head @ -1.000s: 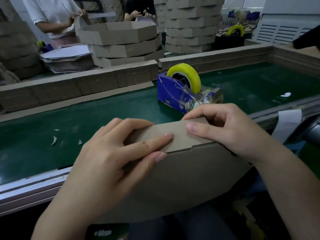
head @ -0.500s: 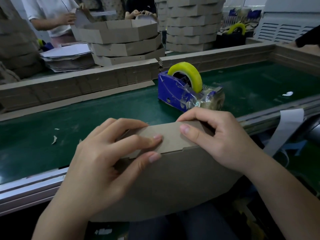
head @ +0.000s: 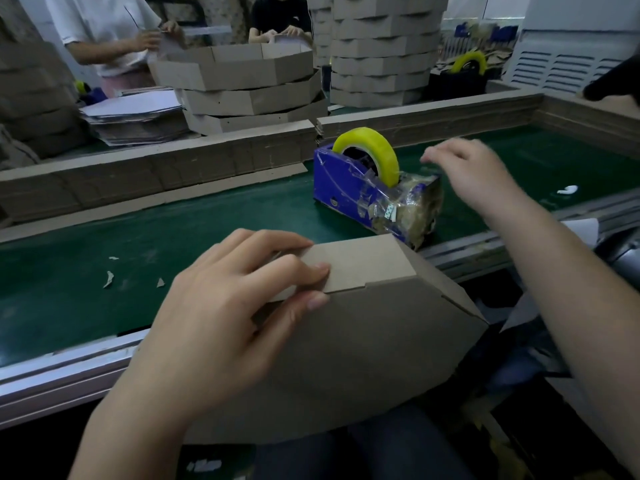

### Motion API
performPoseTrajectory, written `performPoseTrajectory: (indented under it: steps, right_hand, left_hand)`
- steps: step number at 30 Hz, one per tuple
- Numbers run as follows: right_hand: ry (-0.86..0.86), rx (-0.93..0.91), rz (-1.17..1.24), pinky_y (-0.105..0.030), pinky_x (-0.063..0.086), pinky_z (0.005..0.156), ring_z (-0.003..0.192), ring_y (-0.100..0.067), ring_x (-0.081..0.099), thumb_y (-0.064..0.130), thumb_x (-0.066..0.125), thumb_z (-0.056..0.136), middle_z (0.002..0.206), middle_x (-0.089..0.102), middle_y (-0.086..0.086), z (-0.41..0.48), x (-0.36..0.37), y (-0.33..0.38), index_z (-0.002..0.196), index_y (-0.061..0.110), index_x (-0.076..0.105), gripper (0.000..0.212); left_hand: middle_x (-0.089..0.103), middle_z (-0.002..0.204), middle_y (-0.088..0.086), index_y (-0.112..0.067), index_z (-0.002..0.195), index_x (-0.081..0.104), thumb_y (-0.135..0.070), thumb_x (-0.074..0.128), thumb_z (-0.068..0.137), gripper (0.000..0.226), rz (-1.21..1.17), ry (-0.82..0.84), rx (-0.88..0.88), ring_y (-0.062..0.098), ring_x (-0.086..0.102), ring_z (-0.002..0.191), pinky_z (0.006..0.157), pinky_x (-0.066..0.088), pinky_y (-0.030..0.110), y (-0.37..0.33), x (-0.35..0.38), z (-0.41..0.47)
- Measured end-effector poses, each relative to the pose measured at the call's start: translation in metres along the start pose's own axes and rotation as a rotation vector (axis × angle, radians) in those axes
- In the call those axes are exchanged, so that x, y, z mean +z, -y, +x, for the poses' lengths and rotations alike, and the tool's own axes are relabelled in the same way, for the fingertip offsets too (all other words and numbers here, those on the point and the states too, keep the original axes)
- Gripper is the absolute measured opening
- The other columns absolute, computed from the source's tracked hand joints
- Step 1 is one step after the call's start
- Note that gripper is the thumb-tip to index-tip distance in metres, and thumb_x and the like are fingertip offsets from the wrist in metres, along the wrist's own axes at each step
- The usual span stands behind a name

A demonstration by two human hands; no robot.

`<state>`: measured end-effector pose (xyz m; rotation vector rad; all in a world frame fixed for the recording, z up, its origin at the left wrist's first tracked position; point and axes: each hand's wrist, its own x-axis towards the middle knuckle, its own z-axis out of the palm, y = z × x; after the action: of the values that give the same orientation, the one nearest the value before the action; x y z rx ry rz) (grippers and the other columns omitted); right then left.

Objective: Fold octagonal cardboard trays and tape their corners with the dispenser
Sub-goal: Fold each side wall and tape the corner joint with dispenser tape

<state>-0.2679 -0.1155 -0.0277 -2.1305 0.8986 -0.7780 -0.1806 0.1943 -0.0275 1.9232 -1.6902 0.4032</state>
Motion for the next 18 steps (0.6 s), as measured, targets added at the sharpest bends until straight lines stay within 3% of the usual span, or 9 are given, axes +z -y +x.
performPoseTrajectory:
  steps: [3, 7, 9, 13, 16, 18]
  right_hand:
    - [0.255, 0.148, -0.03, -0.035, 0.038, 0.08, 0.1, -0.018, 0.051, 0.046, 0.055, 0.092, 0.11, 0.061, 0.002, 0.019, 0.001, -0.009, 0.087, 0.027, 0.073, 0.027]
    - [0.278, 0.273, 0.262, -0.028, 0.035, 0.063, 0.079, -0.015, 0.045, 0.03, 0.069, 0.082, 0.088, 0.067, 0.001, 0.019, -0.005, -0.006, 0.073, 0.019, 0.076, 0.015]
    - [0.275, 0.372, 0.451, -0.019, 0.032, 0.056, 0.067, -0.008, 0.038, 0.022, 0.069, 0.082, 0.074, 0.068, 0.004, 0.02, -0.005, -0.008, 0.061, 0.016, 0.076, 0.023]
    - [0.287, 0.442, 0.628, -0.017, 0.036, 0.062, 0.064, -0.004, 0.036, 0.021, 0.069, 0.083, 0.074, 0.066, 0.005, 0.017, -0.006, -0.01, 0.063, 0.016, 0.076, 0.022]
    - [0.263, 0.421, 0.715, -0.025, 0.04, 0.07, 0.064, -0.005, 0.037, 0.024, 0.07, 0.081, 0.077, 0.049, 0.007, 0.017, -0.011, -0.007, 0.068, 0.017, 0.076, 0.016]
    - [0.217, 0.398, 0.77, -0.029, 0.04, 0.071, 0.063, -0.005, 0.038, 0.021, 0.067, 0.08, 0.074, 0.048, 0.008, 0.015, -0.01, -0.01, 0.06, 0.017, 0.073, 0.021]
  left_hand:
    - [0.064, 0.114, -0.004, -0.018, 0.097, 0.071, -0.037, 0.051, 0.094, 0.028, -0.013, -0.005, -0.01, 0.023, 0.061, 0.096, 0.073, 0.049, 0.041, -0.001, 0.0, -0.001]
    - [0.064, 0.114, -0.005, -0.019, 0.096, 0.071, -0.037, 0.051, 0.093, 0.027, -0.011, -0.014, -0.018, 0.023, 0.061, 0.097, 0.075, 0.05, 0.04, -0.001, -0.001, -0.001]
    - [0.064, 0.114, -0.005, -0.019, 0.096, 0.071, -0.037, 0.052, 0.093, 0.027, -0.013, -0.015, -0.023, 0.023, 0.062, 0.097, 0.075, 0.049, 0.04, -0.001, -0.001, -0.001]
    - [0.064, 0.114, -0.004, -0.018, 0.095, 0.072, -0.036, 0.052, 0.093, 0.027, -0.017, -0.005, -0.027, 0.025, 0.062, 0.099, 0.076, 0.049, 0.042, 0.0, -0.001, -0.001]
    - [0.064, 0.114, -0.004, -0.017, 0.095, 0.072, -0.037, 0.052, 0.092, 0.028, -0.018, -0.003, -0.033, 0.025, 0.062, 0.099, 0.076, 0.049, 0.042, 0.0, 0.0, 0.001]
    - [0.064, 0.114, -0.004, -0.017, 0.095, 0.072, -0.037, 0.052, 0.092, 0.028, -0.022, -0.005, -0.032, 0.026, 0.062, 0.1, 0.076, 0.05, 0.043, 0.001, 0.002, 0.002]
